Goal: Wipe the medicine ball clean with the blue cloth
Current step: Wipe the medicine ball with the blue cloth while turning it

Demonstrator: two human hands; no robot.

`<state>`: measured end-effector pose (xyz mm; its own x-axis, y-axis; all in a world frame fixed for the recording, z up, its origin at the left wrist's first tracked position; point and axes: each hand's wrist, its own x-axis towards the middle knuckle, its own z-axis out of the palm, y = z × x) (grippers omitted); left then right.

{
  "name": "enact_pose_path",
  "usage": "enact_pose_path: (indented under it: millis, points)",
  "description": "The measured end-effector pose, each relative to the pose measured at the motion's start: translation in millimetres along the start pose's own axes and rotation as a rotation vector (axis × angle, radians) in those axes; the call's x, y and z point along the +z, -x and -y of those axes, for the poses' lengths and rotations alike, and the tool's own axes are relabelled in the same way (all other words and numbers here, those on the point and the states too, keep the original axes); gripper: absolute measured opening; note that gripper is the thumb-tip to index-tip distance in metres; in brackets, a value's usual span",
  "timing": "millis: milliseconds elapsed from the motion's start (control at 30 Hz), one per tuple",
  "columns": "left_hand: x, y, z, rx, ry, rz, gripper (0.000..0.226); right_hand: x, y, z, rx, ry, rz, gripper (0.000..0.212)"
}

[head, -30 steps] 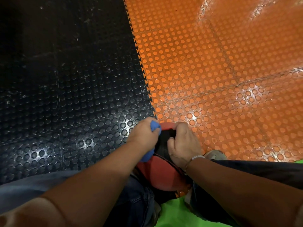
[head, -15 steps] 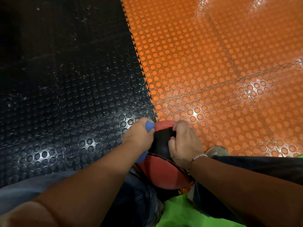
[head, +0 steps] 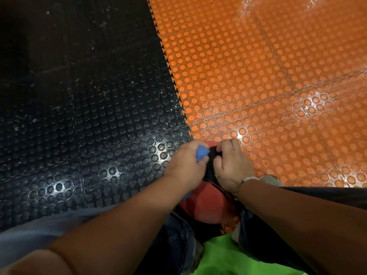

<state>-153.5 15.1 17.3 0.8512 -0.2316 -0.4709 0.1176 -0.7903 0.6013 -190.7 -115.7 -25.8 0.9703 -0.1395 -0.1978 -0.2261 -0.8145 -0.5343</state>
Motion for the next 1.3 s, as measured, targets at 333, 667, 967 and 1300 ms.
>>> enact_pose_path:
  millis: [333, 667, 967, 1300]
  points:
    - [-21.3, -17.5, 1.6, -0.311, 0.054, -0.072, 0.016, -2.8, 4.2, -1.0, -0.018, -0.127, -0.008, 0.044]
    - [-27.4, -3.0, -37.0, -0.401, 0.660, 0.051, 0.048, -24.5, -5.0, 41.2, 0.266, -0.305, 0.197, 0.046]
    - [1.3, 15.7, -1.3, 0.159, -0.539, 0.237, 0.100, -75.6, -36.4, -42.8, 0.948, -1.159, -0.141, 0.014]
    - [-3.7, -15.1, 13.5, -0.124, -0.289, 0.058, 0.050, -44.1, 5.9, 33.8, -0.079, -0.014, 0.209, 0.058]
